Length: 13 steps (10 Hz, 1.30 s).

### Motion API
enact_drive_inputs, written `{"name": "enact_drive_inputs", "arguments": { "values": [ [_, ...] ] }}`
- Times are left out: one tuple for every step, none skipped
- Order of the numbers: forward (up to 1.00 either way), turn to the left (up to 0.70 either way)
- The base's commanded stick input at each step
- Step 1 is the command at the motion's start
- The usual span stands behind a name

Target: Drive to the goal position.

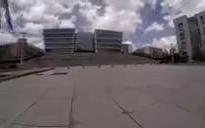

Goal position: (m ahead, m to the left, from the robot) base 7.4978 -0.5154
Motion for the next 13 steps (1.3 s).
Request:
{"name": "enact_drive_inputs", "arguments": {
  "values": [
    [0.70,0.00],
    [0.70,0.00],
    [0.70,0.00],
    [0.70,0.00],
    [0.70,0.00],
    [0.70,0.00],
    [0.70,0.00],
    [0.70,0.00],
    [0.70,0.00],
    [0.70,0.00],
    [0.70,0.00],
    [0.70,0.00],
    [0.70,0.00]
  ]
}}
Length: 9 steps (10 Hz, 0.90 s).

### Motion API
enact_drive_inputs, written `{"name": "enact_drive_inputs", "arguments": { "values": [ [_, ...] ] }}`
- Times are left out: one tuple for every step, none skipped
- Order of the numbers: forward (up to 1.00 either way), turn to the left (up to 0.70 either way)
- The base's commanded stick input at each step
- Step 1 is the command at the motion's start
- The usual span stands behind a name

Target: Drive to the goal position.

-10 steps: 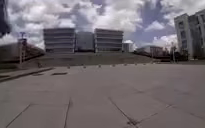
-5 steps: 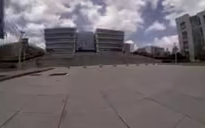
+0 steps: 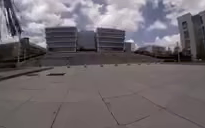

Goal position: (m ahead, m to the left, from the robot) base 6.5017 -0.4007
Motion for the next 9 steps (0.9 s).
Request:
{"name": "enact_drive_inputs", "arguments": {
  "values": [
    [0.70,0.00],
    [0.70,0.00],
    [0.70,0.00],
    [0.70,0.00],
    [0.70,0.00],
    [0.70,0.00],
    [0.70,0.00],
    [0.70,0.00],
    [0.70,0.00]
  ]
}}
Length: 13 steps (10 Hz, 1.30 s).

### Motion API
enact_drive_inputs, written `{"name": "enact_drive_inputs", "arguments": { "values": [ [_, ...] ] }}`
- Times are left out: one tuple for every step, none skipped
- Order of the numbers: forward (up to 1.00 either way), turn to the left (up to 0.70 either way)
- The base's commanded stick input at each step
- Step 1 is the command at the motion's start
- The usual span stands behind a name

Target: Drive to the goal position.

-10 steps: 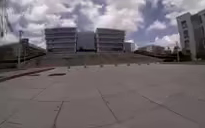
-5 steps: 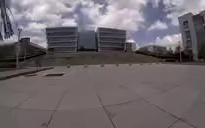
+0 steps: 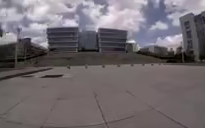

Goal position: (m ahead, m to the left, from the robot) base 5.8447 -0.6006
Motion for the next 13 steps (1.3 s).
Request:
{"name": "enact_drive_inputs", "arguments": {
  "values": [
    [0.70,0.00],
    [0.70,0.00],
    [0.70,0.00],
    [0.70,0.00],
    [0.70,0.00],
    [0.70,0.00],
    [0.70,0.00],
    [0.70,0.00],
    [0.70,0.00],
    [0.70,0.00],
    [0.70,0.00],
    [0.70,0.00],
    [0.70,0.00]
  ]
}}
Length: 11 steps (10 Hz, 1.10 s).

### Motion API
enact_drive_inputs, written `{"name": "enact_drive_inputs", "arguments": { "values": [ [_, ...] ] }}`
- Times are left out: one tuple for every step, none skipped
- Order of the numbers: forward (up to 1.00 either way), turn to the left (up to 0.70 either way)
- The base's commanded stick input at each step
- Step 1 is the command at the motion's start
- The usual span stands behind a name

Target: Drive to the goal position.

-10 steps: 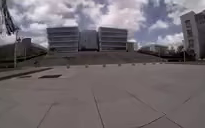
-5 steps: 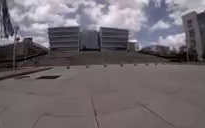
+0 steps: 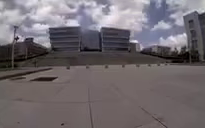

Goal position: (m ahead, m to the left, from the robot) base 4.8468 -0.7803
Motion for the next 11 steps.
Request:
{"name": "enact_drive_inputs", "arguments": {
  "values": [
    [0.70,0.00],
    [0.70,0.00],
    [0.70,0.00],
    [0.70,0.00],
    [0.70,0.00],
    [0.70,0.00],
    [0.70,0.00],
    [0.70,0.00],
    [0.70,0.00],
    [0.70,0.00],
    [0.70,0.00]
  ]
}}
